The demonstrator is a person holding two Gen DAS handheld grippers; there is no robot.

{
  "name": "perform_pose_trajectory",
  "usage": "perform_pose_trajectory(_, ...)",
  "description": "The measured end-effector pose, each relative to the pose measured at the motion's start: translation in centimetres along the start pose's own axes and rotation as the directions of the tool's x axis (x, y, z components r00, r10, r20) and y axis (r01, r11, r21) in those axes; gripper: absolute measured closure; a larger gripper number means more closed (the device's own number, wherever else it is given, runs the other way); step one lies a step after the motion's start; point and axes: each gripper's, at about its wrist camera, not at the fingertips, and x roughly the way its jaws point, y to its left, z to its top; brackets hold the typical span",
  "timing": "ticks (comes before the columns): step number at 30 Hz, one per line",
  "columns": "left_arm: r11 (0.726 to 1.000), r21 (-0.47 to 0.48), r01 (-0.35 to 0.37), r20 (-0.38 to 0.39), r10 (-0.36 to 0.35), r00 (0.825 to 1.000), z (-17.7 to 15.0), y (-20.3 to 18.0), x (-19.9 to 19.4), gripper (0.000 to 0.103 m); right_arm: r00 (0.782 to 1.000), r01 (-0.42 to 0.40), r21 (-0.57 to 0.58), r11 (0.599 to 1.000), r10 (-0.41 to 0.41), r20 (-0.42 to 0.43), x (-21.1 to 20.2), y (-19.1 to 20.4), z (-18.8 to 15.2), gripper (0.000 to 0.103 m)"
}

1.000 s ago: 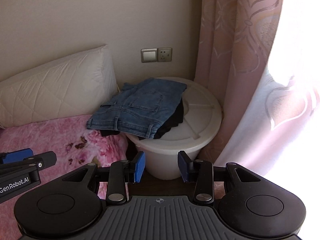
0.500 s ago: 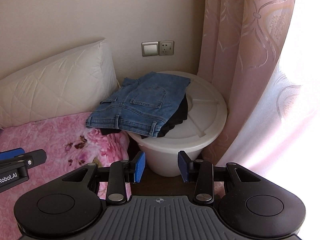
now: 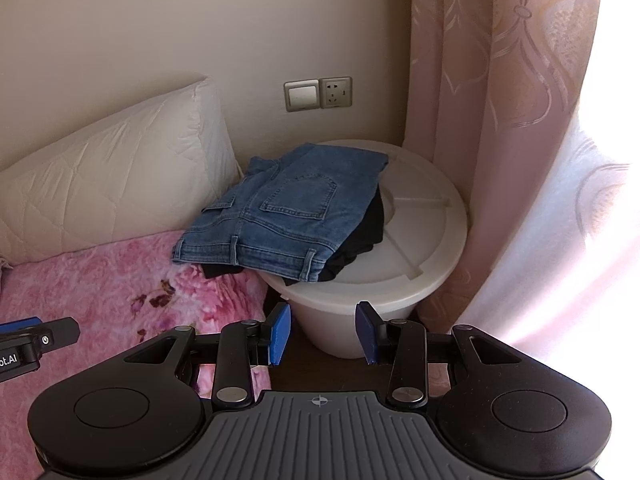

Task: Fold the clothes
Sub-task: 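Move both grippers open toward the blue jeans on the bucket lid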

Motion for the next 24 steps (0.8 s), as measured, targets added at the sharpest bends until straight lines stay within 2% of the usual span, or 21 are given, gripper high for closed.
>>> perform_pose_trajectory(4, 1.000, -0.012, 0.004, -0.023, -0.004, 1.000, 0.2, 0.2, 1.6, 0.055, 1.000, -0.017, -0.023, 1.000, 0.017, 0.005, 1.6, -0.3, 0.3, 0.063)
perform_pose_trajectory(8, 0.999, -0.034, -0.004, -0.037, 0.003, 0.999, 0.8, 0.3, 3.9, 0.056, 1.000, 0.003, -0.079, 0.997, -0.003, 0.005, 4.0, -0.6, 0.7, 0.063)
perform_pose_trajectory(11, 0.998, -0.065, 0.001, -0.055, -0.005, 0.998, 1.7, 0.5, 5.9, 0.056, 1.000, 0.007, -0.107, 0.994, -0.010, -0.026, 6.7, -1.2, 1.3, 0.063)
perform_pose_trajectory(17, 0.993, -0.118, 0.021, -0.107, -0.034, 0.994, 4.2, 0.1, 11.6, 0.056, 0.993, -0.071, -0.069, 0.995, 0.064, -0.097, 12.4, -3.1, 3.5, 0.063)
perform_pose_trajectory(22, 0.984, -0.177, 0.032, -0.156, -0.060, 0.986, 6.2, 0.6, 17.1, 0.056, 0.984, -0.113, -0.110, 0.987, 0.097, -0.148, 17.4, -3.2, 5.6, 0.063)
perform_pose_trajectory(24, 0.979, -0.202, 0.028, -0.171, -0.064, 0.983, 6.7, 1.0, 19.1, 0.056, 0.978, -0.135, -0.075, 0.988, 0.120, -0.173, 19.5, -3.6, 6.2, 0.063)
